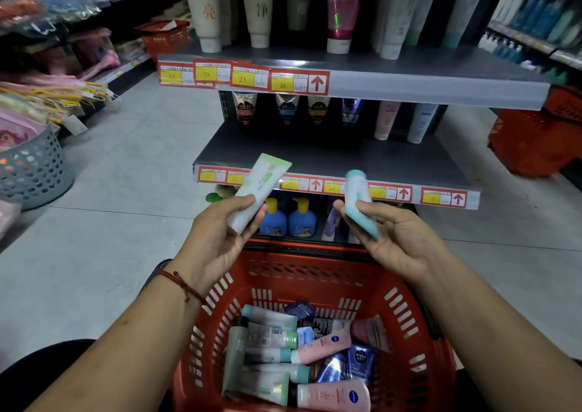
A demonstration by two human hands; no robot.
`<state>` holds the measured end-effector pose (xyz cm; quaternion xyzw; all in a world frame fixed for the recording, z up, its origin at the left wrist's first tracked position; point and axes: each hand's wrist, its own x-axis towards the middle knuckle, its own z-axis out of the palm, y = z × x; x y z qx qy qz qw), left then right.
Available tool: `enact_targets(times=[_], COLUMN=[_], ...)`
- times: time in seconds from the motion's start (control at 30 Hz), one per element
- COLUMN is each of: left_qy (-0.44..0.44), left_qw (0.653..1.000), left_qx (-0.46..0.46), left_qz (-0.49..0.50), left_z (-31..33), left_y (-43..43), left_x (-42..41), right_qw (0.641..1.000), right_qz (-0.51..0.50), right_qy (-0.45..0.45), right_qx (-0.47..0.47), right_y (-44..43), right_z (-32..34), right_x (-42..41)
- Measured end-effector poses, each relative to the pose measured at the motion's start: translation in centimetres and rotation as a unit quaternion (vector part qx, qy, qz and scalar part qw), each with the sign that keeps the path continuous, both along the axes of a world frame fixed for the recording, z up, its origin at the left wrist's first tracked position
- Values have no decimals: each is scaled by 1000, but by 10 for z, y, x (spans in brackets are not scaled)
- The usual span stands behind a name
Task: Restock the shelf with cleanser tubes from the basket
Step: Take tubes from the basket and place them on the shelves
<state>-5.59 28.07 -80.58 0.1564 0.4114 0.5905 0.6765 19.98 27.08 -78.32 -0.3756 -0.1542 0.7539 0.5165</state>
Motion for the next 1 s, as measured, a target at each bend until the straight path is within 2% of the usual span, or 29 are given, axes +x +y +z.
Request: enact_targets(times=[0.13, 0.23, 0.4, 0.57, 0.7, 0.93, 1.0], left_qy=[75, 96, 105, 90, 90, 88, 85], left_qw=[994, 989, 983, 983, 984, 984, 985], left_qx=[47, 75, 114, 126, 128, 123, 111], left_qz=[-63, -78, -96, -93, -89, -90, -100], left_z=[1, 4, 9, 10, 8, 7, 8], left_y=[-6, -10, -15, -18, -19, -19, -18], left_x=[2, 6, 13, 14, 11, 9, 11], right_qw=[992, 968, 942, 956, 923, 943, 958], right_qz=[10, -8, -18, -38, -42, -115, -113], right_qy=[-108, -220, -289, -266, -363, -273, -219], right_qx=[62, 118, 168, 116, 123, 153, 145], right_y=[-1, 0, 0, -2, -5, -4, -4], right_z=[-4, -5, 0, 1, -1, 3, 7], right_x=[-3, -2, -2, -2, 0, 8, 7])
